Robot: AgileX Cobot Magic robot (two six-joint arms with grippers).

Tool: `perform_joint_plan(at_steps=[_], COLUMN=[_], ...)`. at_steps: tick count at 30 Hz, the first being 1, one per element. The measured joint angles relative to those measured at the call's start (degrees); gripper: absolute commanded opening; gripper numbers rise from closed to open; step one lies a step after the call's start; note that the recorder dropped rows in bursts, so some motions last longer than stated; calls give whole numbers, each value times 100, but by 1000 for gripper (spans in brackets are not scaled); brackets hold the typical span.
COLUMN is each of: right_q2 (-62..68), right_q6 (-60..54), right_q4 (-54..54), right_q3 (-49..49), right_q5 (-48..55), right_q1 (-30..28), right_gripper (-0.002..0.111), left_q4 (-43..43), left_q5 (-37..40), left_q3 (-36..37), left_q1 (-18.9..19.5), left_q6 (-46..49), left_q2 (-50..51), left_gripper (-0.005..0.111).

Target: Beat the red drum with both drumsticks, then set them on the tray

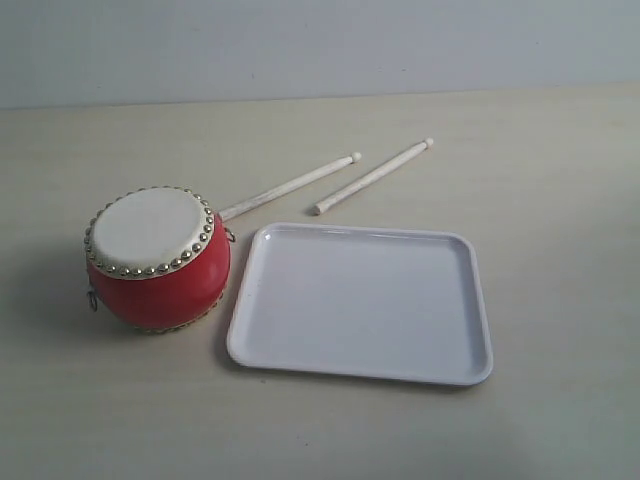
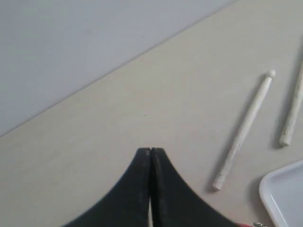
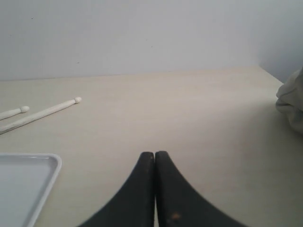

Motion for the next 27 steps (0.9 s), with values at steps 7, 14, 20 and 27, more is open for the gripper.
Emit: perform_joint_plan(at_steps=[7,14,20,27], right_q2=[0,0,0,0], right_q6=[0,0,0,0], right_q4=[0,0,0,0], right_q3=[0,0,0,0], right_q5=[-39,-39,-39,-39], right_q1=[0,0,0,0], right_gripper=[0,0,0,0], left_q4=[-519,-1161,-1620,-2051], left_q5=[1615,1733,1768,1740], left_q3=[-2037,-2890,-3115,-3149], left_q1=[-356,-487,-487,-487], left_q6=[1128,1640,1877,2106], left_q2=[1758,2787,3325,3565], left_gripper=[0,0,21,63])
